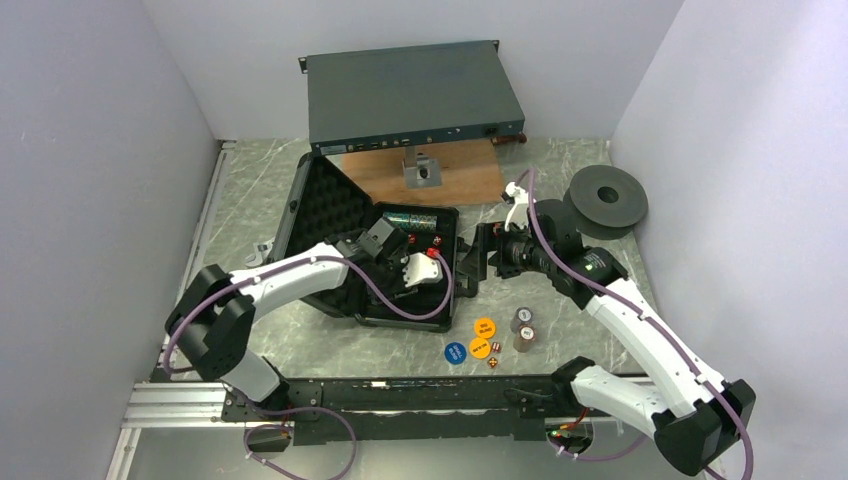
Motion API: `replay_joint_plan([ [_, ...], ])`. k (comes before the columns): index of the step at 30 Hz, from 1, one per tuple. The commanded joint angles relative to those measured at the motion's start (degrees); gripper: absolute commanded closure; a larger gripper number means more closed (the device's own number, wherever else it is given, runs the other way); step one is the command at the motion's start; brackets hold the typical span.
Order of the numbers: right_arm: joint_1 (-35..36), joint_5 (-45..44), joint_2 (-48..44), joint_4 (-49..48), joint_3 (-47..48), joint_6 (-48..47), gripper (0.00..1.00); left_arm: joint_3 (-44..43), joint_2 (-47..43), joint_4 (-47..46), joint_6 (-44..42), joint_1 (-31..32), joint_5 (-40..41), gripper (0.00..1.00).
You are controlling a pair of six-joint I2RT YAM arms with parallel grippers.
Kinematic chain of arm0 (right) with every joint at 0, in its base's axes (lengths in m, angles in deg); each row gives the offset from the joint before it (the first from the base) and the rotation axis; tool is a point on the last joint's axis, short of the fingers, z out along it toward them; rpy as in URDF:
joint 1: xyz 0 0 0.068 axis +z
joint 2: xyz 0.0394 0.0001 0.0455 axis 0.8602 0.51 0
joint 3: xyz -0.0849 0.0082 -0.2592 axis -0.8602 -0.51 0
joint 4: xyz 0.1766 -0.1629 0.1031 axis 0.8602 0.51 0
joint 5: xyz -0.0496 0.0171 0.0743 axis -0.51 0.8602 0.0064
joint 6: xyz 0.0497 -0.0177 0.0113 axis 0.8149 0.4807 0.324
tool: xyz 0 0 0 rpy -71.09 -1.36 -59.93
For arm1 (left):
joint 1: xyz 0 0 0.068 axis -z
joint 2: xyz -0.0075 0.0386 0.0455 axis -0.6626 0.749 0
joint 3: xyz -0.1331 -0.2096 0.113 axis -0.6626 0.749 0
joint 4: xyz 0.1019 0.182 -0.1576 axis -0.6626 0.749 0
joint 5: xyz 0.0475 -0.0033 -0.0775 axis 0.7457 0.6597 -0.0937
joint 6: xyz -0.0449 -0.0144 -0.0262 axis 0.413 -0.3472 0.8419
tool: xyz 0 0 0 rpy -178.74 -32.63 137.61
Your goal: Pack up texas hold em set
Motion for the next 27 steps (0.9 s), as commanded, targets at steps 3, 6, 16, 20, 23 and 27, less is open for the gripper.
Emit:
replay_joint_plan([
  [3, 0.1, -1.2, -2.4, -1.2, -0.6, -1.0, 0.11, -4.9, 2.9, 2.2, -5.6, -0.1, -2.1, 1.00],
  [6, 0.1, -1.2, -2.4, -1.3, -0.9, -1.0, 0.11, -6.3, 3.7, 3.7, -6.6, -0.1, -1.7, 1.00],
  [16, 0.2, -1.8, -2.3, -1.0, -0.7, -1.1, 0.10, -7.0, 4.8, 6.0, -9.8, -0.8, -0.6, 1.00],
  [20, 0.1, -1.7, -2.9, -1.3, -1.1, -1.0, 0.10, -7.0, 5.6, 6.4, -10.7, -1.6, -0.3, 1.00],
  [23, 0.2, -1.7, -3.0, -1.3, -1.2, -1.0, 0.10, -6.9, 6.1, 6.0, -10.5, -2.0, 0.5, 1.00],
  [27, 0.2, -1.7, -3.4, -1.0, -1.1, -1.1, 0.10, -6.6, 6.7, 5.3, -10.1, -2.1, 3.3, 0.99],
])
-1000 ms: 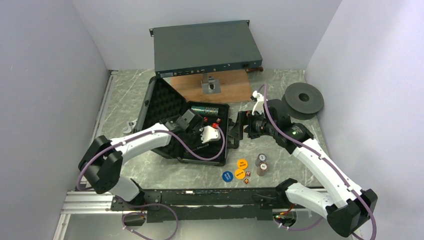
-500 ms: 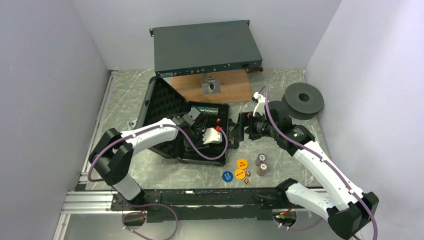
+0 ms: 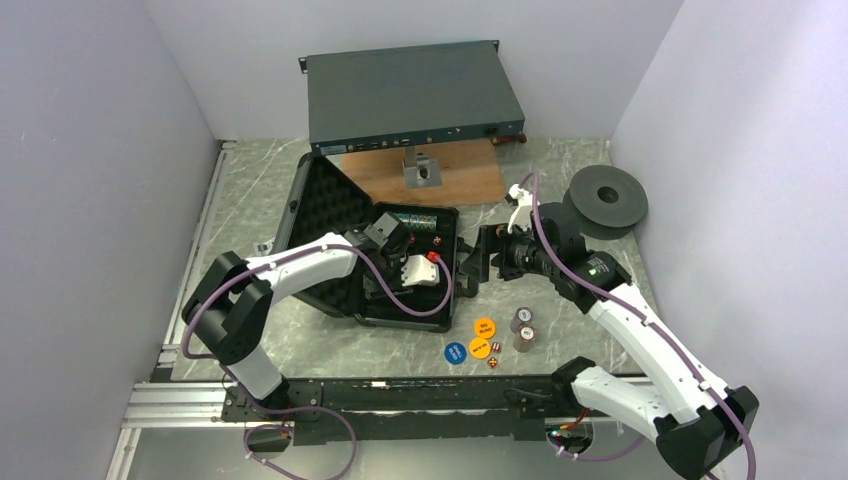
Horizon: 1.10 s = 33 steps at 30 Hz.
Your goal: Pack up texas hold em set
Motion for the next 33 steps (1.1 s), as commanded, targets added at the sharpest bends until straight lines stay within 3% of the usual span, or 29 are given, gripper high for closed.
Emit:
replay_joint_plan([
  [1, 0.2, -0.7, -1.7, -1.0, 0.0, -0.9, 0.10, -1.6, 0.1, -0.9, -1.1, -0.1, 2.6, 0.99],
  [15, 0.2, -1.0, -2.7, -1.0, -0.3, -0.9, 0.10, -2.4, 0.6, 0.7, 0.0, -0.2, 2.0, 0.91],
  [18, 0.3, -0.9, -2.7, -1.1, -0.4, -0.9, 0.10, -2.3, 0.3, 1.2, 0.2, -0.1, 0.7, 0.71],
  [19, 0.3, -0.9, -2.7, -1.1, -0.4, -1.0, 0.10, -2.3, 0.2, 1.5, 0.2, 0.0, 0.3, 0.60],
  [20, 0.3, -0.9, -2.6, -1.0, -0.3, -1.0, 0.10, -2.1, 0.2, 1.6, 0.2, 0.0, 0.1, 0.19],
  [21, 0.2, -1.0, -2.7, -1.0, -0.3, -1.0, 0.10, -1.9, 0.0, 1.4, 0.4, 0.1, 0.3, 0.03],
  [33, 0.7, -2.3, -2.2, -0.2, 0.3, -1.2, 0.10, -2.9, -5.3, 0.8, 0.9, 0.7, 0.7, 0.00],
])
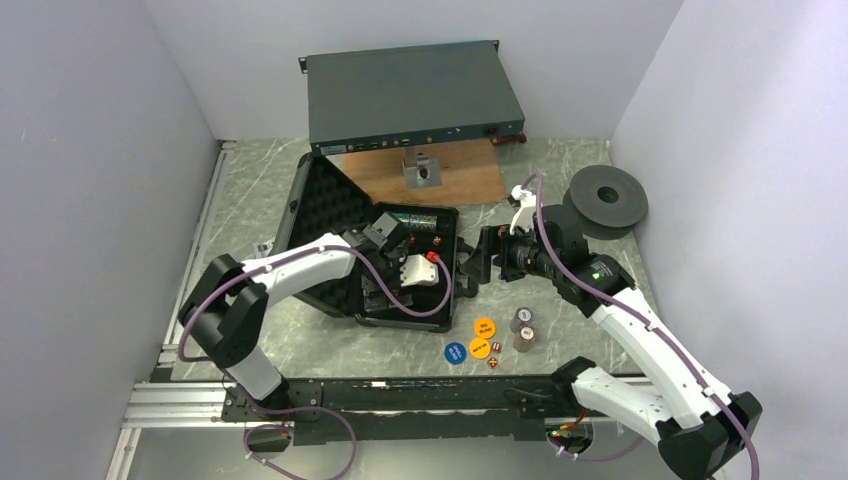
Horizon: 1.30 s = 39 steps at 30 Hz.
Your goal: Pack up texas hold em set
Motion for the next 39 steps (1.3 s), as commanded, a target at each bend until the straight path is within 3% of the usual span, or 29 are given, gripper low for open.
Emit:
replay_joint_plan([
  [1, 0.4, -1.7, -0.4, -0.1, 0.7, -0.9, 0.10, -3.2, -6.5, -0.4, 0.6, 0.3, -1.9, 0.00],
  [5, 0.4, -2.2, 0.6, 0.2, 1.3, -0.8, 0.10, -2.6, -13.8, -4.7, 2.4, 0.3, 2.5, 0.00],
  [10, 0.4, -2.9, 2.0, 0.3, 1.5, -0.5, 0.10, 3.0, -25.5, -18.6, 6.4, 0.3, 11.5, 0.00],
  [16, 0.4, -4.2, 4.6, 0.1, 1.8, 1.3, 0.10, 15.4, -33.6, -35.6, 20.6, 0.1, 27.3, 0.00],
  [23, 0.4, -8.8, 7.4, -1.3, 1.1, 6.8, 0.11, 6.3, -25.1, -22.2, 25.0, 0.4, 31.3, 0.00],
  [28, 0.4, -14.4, 8.8, 0.8, 1.0, 11.9, 0.12, 9.6, -26.9, -27.6, 21.4, 0.5, 31.0, 0.01],
  [32, 0.4, -18.2, 10.2, 3.6, 1.8, 15.5, 0.13, 7.8, -26.4, -26.4, 21.1, 0.8, 30.1, 0.07],
  [39, 0.4, -23.8, 10.2, -1.1, -2.9, 16.7, 0.15, 8.3, -27.3, -27.3, 20.0, 1.2, 32.5, 0.07],
])
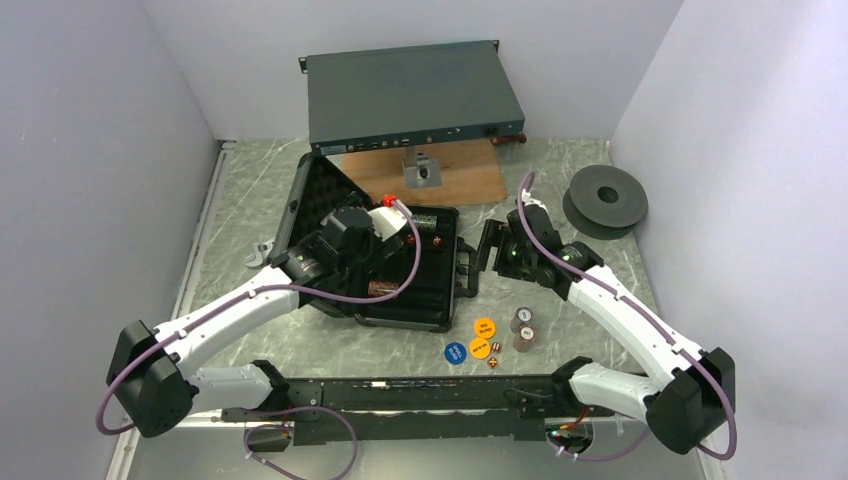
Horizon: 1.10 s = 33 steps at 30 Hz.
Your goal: Pack up texas hold em set
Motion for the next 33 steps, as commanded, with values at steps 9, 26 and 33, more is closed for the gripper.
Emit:
replay_joint_plan([
  [9, 0.1, -9.7, 3.2, 1.7, 2.8, 1.8, 0.14, -3.8, -2.4, -0.3, 3.6, 2.4, 2.0, 0.10],
  [26, 0.1, -10.3, 0.4, 22.9, 3.2, 8.7, 0.13, -2.8, -4.1, 0.2, 3.9, 7.5, 4.9, 0.15],
  [33, 0.2, -11.6, -1.4, 22.0, -1.2, 9.5, 0.14, -3.6, -2.3, 0.9, 3.4, 8.1, 7.8, 0.15],
])
